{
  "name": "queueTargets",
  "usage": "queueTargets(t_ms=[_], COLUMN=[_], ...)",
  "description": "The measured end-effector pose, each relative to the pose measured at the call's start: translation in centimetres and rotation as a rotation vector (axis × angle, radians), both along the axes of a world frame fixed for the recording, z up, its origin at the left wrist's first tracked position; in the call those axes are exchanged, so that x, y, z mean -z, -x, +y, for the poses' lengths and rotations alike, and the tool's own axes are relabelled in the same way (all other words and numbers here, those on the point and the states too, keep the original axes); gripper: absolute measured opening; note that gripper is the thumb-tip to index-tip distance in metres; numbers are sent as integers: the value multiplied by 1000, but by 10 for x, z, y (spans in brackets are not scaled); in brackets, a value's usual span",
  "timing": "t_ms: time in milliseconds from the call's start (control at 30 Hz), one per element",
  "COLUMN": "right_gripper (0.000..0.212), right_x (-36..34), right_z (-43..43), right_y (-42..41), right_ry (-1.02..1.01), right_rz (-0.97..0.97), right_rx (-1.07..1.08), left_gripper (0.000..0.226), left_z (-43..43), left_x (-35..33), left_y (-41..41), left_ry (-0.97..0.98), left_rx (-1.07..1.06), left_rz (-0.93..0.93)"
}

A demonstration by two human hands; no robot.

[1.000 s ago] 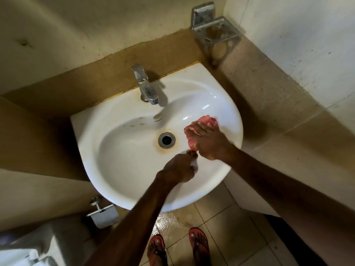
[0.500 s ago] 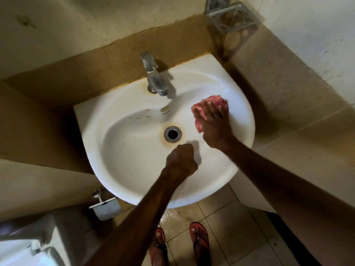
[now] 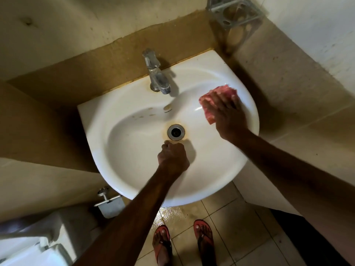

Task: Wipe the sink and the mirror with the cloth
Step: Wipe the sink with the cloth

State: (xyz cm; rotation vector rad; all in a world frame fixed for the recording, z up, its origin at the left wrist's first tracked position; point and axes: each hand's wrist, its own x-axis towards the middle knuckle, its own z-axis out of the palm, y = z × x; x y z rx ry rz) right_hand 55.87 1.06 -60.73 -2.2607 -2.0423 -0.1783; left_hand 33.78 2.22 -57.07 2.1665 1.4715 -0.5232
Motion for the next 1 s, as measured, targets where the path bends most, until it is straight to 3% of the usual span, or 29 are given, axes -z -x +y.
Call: queueTargets(t_ms=[67, 233, 367, 600, 700, 767, 833, 933, 1000], right_gripper=[60, 91, 100, 86, 45, 56, 77, 57, 62], right_x=[2, 25, 47, 25, -3, -13, -22, -31, -35], right_z=[-3, 21, 39, 24, 26, 23, 16, 2, -3], right_y=[4, 58, 106, 89, 55, 17, -12, -23, -15], right_ry=[-61, 28, 140, 321, 148, 102, 223, 184, 128], right_rz=[-28, 111, 343, 226, 81, -10, -66, -138, -86], right_rx=[124, 363, 292, -12, -184, -171, -212, -64, 63], left_gripper=[42, 38, 31, 34, 34, 35, 35, 30, 29], left_z=[1, 6, 17, 25, 24, 25, 25, 19, 16], left_x=[0, 3, 1, -2, -1, -1, -1, -6, -8], left_y=[1, 11, 17, 21, 20, 19, 15, 3, -10], left_ry=[-9, -25, -2, 26, 10, 11, -18, -102, -109], left_rx=[9, 26, 25, 51, 81, 88, 114, 145, 122], left_rz=[0, -63, -117, -84, -68, -44, -9, 19, -59])
